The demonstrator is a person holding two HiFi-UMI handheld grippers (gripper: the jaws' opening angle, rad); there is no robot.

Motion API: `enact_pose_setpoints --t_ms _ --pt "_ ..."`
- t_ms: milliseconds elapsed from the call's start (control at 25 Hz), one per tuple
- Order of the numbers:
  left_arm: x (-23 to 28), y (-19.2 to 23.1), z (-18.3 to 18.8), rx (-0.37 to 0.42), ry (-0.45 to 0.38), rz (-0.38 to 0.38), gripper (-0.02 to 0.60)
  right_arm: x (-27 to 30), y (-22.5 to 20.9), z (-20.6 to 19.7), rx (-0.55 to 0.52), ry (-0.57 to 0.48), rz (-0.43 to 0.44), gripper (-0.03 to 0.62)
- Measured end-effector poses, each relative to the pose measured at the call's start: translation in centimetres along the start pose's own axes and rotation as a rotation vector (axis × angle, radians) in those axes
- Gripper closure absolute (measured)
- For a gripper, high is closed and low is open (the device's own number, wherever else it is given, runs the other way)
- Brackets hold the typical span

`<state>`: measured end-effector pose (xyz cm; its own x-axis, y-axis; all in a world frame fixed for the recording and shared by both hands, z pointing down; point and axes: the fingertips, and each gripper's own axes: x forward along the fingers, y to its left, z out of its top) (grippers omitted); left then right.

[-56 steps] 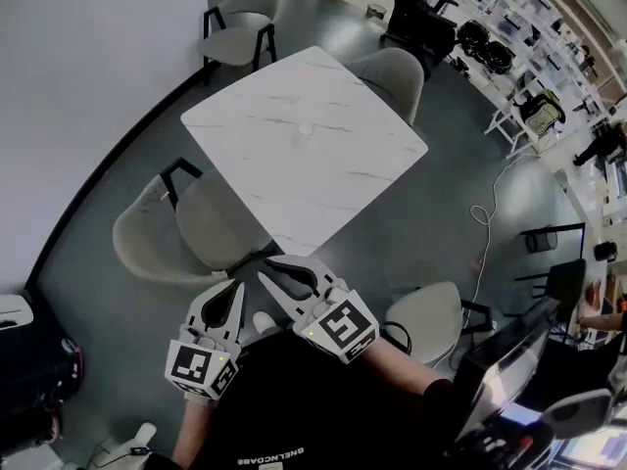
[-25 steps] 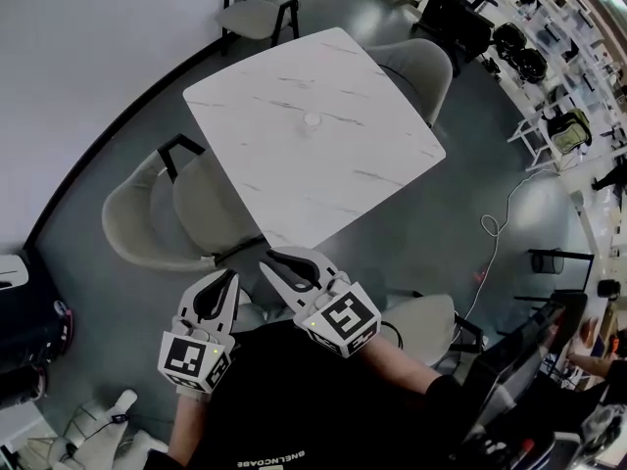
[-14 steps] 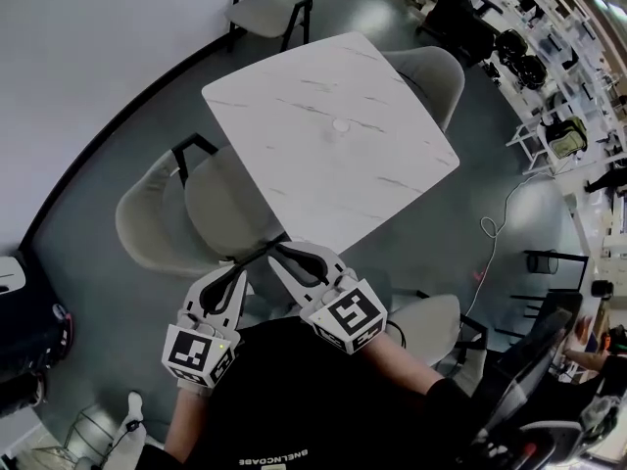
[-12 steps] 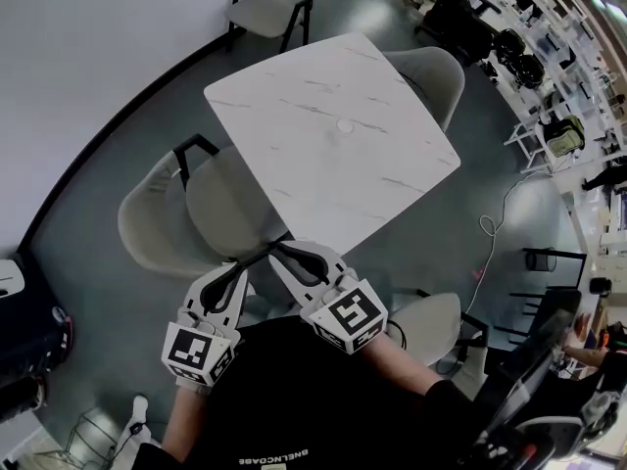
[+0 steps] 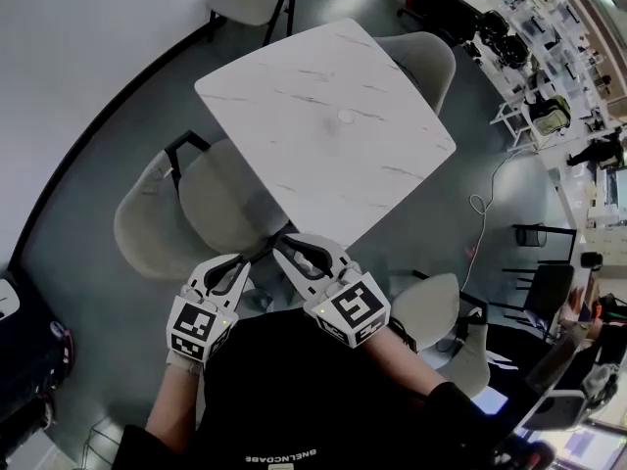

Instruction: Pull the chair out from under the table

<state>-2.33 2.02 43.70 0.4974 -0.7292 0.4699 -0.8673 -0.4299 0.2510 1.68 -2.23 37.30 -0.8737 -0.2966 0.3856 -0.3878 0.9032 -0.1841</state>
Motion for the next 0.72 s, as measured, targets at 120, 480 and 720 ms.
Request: enact_pose_setpoints --t_ms 120,480,720 --pt "2.2 0.2 -2.2 0.026 0.079 -0.045 0.53 -0.1 -0.6 -0.6 0.001 0.021 0.012 0.534" --pt "10.5 2.3 -14.3 0.127 0.413 -0.093 0.399 -1.2 -2.9 -3.2 -0.023 0.098 0.044 0.533" --pt "14.6 3.0 -19.8 0.228 0.575 -0.137 0.326 -0.9 -4.7 -4.3 -0.044 0.137 0.06 0.533"
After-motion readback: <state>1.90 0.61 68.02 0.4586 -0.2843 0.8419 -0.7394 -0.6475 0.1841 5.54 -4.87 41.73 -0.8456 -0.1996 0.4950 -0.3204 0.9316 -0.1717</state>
